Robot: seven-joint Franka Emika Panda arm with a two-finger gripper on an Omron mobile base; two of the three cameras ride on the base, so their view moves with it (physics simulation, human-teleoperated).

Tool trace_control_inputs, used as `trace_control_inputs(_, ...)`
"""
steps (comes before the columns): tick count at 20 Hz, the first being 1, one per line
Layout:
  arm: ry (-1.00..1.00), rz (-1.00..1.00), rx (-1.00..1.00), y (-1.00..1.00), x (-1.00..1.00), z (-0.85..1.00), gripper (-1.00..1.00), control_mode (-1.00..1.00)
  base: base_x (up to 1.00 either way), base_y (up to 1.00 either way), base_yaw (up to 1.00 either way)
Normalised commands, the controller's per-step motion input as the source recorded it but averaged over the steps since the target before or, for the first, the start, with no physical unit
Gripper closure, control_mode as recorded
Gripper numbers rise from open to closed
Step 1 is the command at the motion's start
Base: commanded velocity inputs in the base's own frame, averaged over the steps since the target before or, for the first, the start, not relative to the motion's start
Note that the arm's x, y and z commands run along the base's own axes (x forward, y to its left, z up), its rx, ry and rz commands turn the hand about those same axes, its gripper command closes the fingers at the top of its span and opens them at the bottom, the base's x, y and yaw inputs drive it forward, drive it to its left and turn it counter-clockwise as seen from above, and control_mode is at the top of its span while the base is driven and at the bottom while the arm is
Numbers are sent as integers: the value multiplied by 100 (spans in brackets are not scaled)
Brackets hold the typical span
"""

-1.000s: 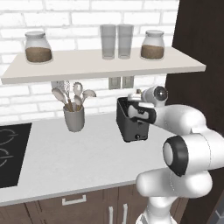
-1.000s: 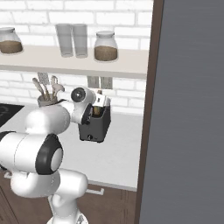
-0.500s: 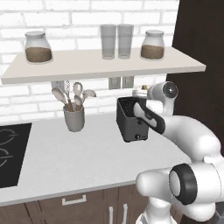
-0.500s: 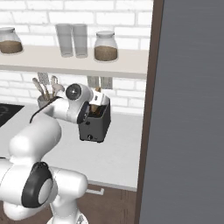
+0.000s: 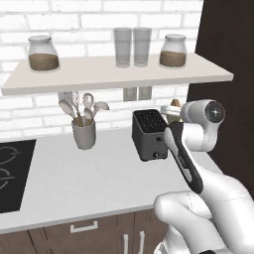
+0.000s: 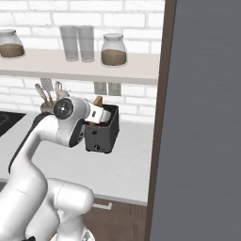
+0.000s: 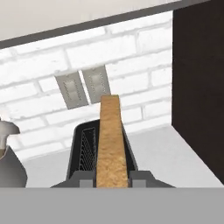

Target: Start the toaster. Once the lever pops up, take the bread to the plate on the dining counter.

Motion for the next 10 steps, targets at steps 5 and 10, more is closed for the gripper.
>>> trace_control_inputs(5,0,0,8,-1,-100,55,100,-100,0,0,0)
trace_control_inputs(10,0,0,5,0,-100,46,100,-100,0,0,0)
